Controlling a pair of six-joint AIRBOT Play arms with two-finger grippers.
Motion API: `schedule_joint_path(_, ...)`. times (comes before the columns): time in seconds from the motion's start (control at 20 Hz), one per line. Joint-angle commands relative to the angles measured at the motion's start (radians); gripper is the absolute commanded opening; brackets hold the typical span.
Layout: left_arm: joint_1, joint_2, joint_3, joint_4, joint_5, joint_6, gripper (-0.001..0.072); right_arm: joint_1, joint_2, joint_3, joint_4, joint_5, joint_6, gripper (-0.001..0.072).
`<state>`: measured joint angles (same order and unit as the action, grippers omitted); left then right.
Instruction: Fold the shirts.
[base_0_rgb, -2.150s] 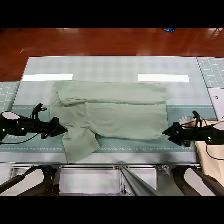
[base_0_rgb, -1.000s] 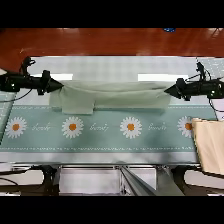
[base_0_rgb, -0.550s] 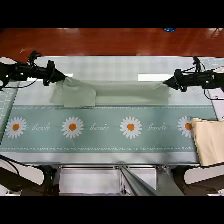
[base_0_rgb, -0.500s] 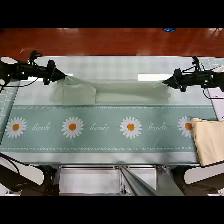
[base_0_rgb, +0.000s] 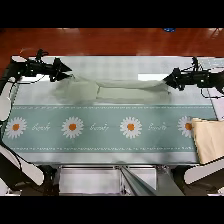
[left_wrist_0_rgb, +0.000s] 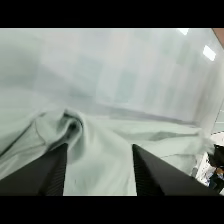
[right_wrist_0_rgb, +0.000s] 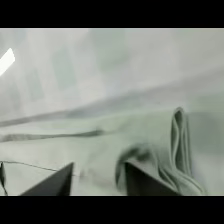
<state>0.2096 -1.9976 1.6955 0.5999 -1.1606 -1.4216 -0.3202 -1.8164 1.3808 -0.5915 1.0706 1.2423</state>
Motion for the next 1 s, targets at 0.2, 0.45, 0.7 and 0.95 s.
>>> schedule_joint_path(0.2,0.163,0.037,0.170,0.125,-0.362,-0.099,0.0504,-0.138,0.105,0.004,-0.055,0.132,0.012,0.0417)
schedule_joint_path(0.45,0.241,0.353,0.098,0.515,-0.288,-0.083,0.0504,-0.240,0.244,-0.085,-0.402,0.185,0.138,0.0417)
schedule_joint_path(0.7,0.110,0.779,-0.391,0.529,0.093,-0.052,0.0504,-0.177,0.203,-0.198,-0.271,0.064,0.122,0.0418)
schedule_joint_path(0.95,-0.066,0.938,-0.706,0.527,0.192,-0.052,0.0504,-0.108,0.107,-0.191,-0.138,0.000,0.080,0.0419)
